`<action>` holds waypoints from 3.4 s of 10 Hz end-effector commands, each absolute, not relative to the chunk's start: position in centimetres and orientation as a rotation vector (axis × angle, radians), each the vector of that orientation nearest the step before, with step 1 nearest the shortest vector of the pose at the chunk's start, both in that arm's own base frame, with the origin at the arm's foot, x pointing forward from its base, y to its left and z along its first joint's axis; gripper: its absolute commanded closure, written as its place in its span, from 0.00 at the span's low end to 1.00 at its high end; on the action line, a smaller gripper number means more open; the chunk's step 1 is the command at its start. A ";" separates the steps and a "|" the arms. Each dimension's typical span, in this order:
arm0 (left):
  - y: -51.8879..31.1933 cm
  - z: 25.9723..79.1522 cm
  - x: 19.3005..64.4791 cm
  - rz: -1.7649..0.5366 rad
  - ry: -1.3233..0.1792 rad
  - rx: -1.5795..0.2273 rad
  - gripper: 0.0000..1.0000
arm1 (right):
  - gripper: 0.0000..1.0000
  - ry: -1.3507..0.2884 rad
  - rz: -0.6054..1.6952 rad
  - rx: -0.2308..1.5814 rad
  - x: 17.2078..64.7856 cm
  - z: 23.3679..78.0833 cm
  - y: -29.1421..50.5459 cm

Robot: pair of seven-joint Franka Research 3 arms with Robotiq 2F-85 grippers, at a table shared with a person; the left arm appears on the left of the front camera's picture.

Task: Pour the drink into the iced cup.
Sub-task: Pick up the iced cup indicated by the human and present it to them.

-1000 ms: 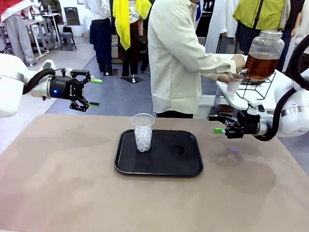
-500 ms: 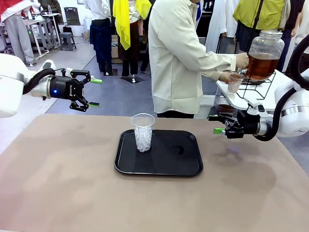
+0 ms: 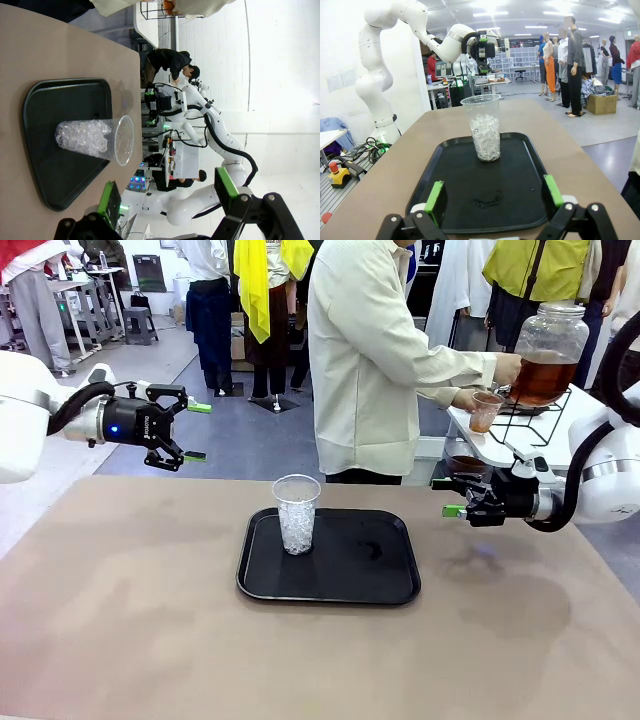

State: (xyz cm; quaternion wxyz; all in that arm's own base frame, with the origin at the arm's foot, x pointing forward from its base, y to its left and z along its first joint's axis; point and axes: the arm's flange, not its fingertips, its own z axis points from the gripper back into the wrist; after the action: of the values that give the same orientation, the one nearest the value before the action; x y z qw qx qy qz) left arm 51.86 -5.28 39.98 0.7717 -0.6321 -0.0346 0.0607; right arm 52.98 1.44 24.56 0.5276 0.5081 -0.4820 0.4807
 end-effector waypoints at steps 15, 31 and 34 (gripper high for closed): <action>-5.2 40.2 51.8 0.142 -0.072 -1.369 0.00 | 0.00 -1.152 1.153 1.216 53.0 24.7 1.7; -5.2 40.2 51.8 0.142 -0.072 -1.369 0.00 | 0.00 -1.152 1.153 1.216 53.0 24.7 1.7; -5.2 40.2 51.8 0.142 -0.072 -1.369 0.00 | 0.00 -1.152 1.153 1.216 53.0 24.7 1.7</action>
State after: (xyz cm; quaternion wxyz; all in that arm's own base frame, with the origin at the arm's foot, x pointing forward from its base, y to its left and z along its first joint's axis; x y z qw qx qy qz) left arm 51.86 -5.28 39.98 0.7717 -0.6321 -0.0346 0.0607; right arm 52.98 1.44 24.56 0.5276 0.5081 -0.4820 0.4807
